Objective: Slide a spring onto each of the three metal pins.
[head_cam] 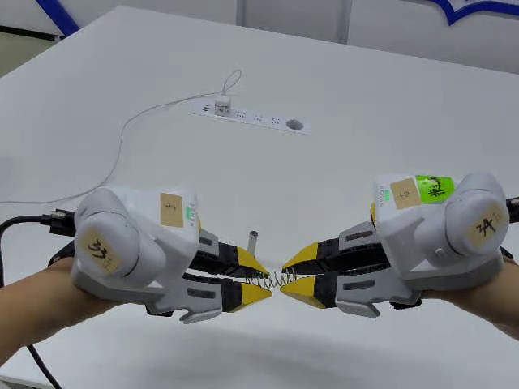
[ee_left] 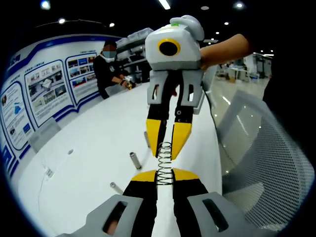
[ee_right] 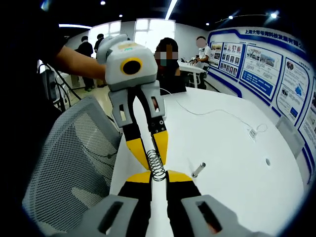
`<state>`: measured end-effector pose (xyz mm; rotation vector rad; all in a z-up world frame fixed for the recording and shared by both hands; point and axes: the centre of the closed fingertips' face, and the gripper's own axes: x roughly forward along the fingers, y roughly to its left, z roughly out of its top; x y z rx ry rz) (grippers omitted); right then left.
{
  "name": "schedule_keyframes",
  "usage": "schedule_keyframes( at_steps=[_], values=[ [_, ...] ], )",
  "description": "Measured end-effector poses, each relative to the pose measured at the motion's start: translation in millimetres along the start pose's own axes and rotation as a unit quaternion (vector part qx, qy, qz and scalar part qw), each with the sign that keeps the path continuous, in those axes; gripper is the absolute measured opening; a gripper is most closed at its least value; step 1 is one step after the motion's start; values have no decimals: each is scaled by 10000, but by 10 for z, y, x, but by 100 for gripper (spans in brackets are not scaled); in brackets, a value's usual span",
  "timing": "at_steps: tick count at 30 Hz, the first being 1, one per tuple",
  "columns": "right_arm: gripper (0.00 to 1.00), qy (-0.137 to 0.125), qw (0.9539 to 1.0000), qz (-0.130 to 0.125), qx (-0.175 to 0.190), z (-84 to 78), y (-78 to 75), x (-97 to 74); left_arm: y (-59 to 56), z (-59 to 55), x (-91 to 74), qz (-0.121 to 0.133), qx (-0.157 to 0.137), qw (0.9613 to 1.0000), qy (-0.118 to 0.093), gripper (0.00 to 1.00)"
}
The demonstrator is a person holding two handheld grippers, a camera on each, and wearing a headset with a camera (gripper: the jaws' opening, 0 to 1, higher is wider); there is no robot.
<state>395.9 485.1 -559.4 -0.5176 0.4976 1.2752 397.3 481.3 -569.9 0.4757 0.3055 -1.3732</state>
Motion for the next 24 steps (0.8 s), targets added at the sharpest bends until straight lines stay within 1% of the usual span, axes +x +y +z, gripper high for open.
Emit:
schedule_keyframes(
  at_steps=[3, 5, 11, 15, 18, 22, 24],
  values=[
    [11, -70, 10000, 51, 4, 38, 23, -9, 0, -5, 1, 5, 19, 10000, 12, 10],
    [11, -183, 9998, 105, 47, 88, 44, -14, -5, -8, 3, -2, 31, 10000, 17, 10],
    [11, -336, 9992, 123, 174, 164, 52, -2, -4, -12, 13, 25, 22, 10000, 15, 10],
    [11, -555, 9975, 93, 434, 232, 43, 7, 3, -12, 11, 44, -1, 10000, 3, 10],
    [11, -656, 9962, 80, 564, 266, 34, 14, 8, -8, 12, 58, -29, 10000, -10, 10],
    [11, -669, 9960, 28, 596, 280, 23, 31, 26, -19, 12, 102, -51, 9999, 9, 10],
    [11, -708, 9955, 11, 631, 298, 16, 39, 27, -17, 9, 89, -176, 9998, -24, 10]
  ],
)
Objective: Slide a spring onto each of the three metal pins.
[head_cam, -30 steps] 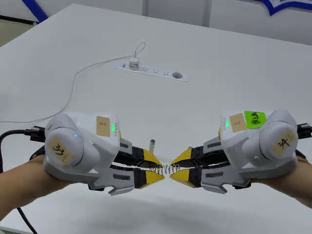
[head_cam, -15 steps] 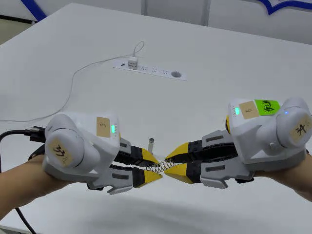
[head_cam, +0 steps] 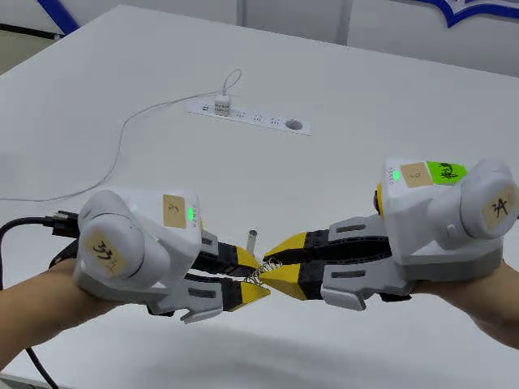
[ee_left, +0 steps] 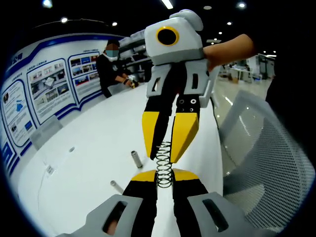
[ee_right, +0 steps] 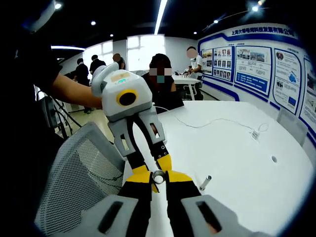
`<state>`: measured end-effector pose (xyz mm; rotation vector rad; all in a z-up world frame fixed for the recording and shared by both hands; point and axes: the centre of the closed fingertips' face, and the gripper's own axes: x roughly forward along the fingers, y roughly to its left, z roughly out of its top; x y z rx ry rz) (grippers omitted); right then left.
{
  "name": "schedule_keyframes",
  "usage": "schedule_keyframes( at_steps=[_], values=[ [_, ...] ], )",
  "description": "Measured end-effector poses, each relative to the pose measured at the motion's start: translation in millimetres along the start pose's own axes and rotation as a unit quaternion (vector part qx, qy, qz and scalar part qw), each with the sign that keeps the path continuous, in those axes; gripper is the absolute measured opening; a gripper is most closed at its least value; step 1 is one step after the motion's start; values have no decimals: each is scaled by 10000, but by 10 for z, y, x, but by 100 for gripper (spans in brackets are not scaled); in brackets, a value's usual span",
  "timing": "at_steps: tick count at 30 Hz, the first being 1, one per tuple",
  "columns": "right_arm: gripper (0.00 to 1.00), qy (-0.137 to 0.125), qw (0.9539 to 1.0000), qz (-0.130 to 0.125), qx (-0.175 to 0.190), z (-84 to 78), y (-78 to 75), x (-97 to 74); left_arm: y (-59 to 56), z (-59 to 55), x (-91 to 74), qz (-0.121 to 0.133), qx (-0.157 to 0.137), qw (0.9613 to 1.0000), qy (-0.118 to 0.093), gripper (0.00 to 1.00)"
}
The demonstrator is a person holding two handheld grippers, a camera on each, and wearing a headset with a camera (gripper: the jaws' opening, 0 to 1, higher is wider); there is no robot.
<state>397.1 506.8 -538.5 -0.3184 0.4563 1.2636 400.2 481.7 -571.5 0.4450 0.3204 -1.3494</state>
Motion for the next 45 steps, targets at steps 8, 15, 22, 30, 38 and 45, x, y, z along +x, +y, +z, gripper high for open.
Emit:
schedule_keyframes(
  at_steps=[8, 15, 22, 30, 38, 45],
  values=[
    [11, -64, 10000, -8, 40, 44, -4, 40, 23, -10, -21, 70, -212, 9997, -69, 11],
    [11, -18, 10000, -24, 5, 60, -37, 66, 75, -20, -43, 188, -430, 9988, -133, 12],
    [11, -15, 10000, -72, -36, 95, -89, 77, 136, -84, -66, 384, -564, 9976, -73, 35],
    [11, 26, 9998, -172, -43, 102, -174, 61, 213, -163, -94, 604, -814, 9948, -52, 51],
    [11, 143, 9996, -226, -48, 65, -244, 73, 240, -320, -134, 781, -1053, 9913, 64, 72],
    [11, 133, 9993, -336, -25, 82, -337, 75, 307, -358, -166, 1013, -1289, 9865, -12, 88]
  ],
)
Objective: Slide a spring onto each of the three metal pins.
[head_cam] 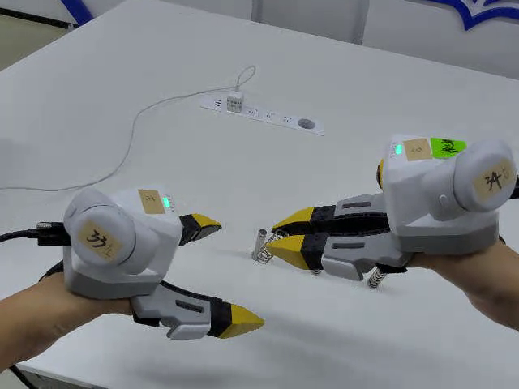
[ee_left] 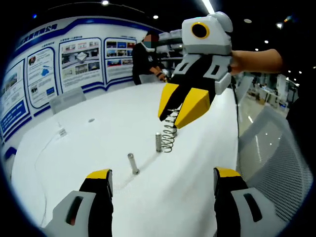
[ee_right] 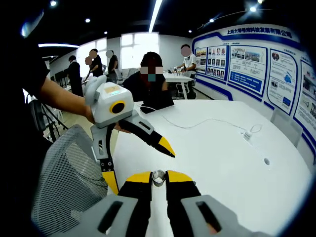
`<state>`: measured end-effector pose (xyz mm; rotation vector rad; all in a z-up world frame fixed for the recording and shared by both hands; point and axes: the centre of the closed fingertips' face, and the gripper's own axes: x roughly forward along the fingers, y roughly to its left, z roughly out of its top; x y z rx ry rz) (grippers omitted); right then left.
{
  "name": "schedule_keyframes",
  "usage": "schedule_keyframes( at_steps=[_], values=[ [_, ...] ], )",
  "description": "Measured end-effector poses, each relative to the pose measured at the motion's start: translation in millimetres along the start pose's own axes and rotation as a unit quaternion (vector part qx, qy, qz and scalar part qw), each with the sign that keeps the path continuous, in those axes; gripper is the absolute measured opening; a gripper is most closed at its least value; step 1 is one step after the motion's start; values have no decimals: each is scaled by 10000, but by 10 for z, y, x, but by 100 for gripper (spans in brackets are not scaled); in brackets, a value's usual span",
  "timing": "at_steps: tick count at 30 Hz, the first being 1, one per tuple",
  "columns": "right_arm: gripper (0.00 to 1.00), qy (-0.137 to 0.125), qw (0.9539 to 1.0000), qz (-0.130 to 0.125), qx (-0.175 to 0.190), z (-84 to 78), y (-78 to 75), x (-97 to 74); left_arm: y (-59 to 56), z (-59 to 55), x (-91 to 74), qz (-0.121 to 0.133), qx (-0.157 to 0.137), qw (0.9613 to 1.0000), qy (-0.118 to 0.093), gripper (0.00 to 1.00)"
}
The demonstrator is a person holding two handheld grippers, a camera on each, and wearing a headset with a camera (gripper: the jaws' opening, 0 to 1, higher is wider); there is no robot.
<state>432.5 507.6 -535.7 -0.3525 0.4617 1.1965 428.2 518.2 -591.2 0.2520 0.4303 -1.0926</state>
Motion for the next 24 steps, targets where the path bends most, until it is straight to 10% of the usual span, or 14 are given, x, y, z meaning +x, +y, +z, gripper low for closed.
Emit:
schedule_keyframes(
  at_steps=[24],
  values=[
    [11, 55, 9981, -589, 147, -53, -467, 31, 71, -124, -58, 205, -274, 9994, 70, 100]
  ],
)
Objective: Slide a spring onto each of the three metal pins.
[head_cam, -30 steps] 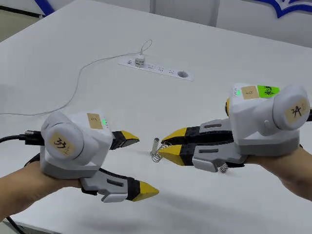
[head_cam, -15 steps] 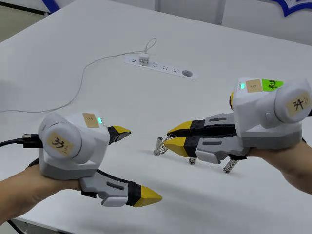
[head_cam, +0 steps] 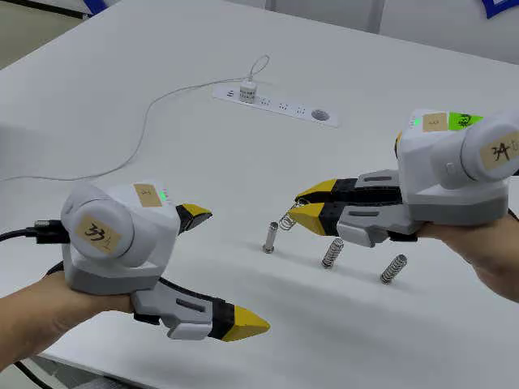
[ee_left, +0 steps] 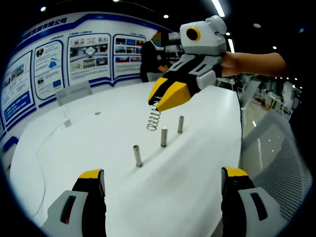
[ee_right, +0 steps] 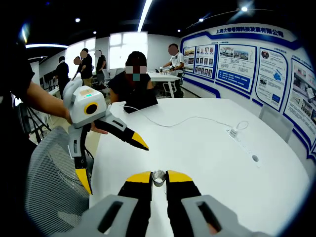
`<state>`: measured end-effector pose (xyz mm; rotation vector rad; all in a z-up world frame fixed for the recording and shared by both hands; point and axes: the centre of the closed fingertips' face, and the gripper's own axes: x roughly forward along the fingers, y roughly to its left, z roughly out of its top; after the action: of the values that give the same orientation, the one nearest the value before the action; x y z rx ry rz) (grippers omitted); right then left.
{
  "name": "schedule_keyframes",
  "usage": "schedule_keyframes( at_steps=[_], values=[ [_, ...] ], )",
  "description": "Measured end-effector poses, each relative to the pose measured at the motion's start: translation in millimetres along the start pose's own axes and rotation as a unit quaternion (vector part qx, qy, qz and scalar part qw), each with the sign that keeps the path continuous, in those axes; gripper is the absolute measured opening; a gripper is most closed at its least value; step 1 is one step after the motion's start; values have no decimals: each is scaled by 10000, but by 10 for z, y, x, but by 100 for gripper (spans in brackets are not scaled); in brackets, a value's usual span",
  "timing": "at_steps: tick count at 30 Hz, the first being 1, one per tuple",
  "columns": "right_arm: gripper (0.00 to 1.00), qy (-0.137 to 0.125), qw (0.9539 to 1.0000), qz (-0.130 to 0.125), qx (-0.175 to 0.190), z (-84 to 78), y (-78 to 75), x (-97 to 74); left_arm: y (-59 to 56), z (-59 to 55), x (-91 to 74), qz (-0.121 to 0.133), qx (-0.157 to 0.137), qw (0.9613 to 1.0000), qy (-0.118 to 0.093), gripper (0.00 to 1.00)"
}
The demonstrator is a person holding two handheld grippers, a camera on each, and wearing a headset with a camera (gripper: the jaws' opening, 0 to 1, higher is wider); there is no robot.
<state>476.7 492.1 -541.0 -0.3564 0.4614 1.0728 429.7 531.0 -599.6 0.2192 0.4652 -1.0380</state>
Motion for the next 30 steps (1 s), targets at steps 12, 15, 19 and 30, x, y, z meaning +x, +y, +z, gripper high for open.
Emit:
schedule_keyframes(
  at_steps=[12, 15, 19, 30],
  values=[
    [11, 328, 9992, -234, 55, -172, -189, 249, 89, -44, -45, 218, -74, 9997, 46, 100],
    [11, 371, 9990, -233, 111, -199, -204, 316, 91, -71, -49, 246, -98, 9996, 64, 100],
    [11, 476, 9985, -237, 138, -245, -220, 387, 70, -92, -43, 240, -112, 9996, 74, 100],
    [11, 637, 9977, -202, 136, -326, -244, 503, 49, -214, -10, 277, -320, 9991, 75, 100]
  ],
)
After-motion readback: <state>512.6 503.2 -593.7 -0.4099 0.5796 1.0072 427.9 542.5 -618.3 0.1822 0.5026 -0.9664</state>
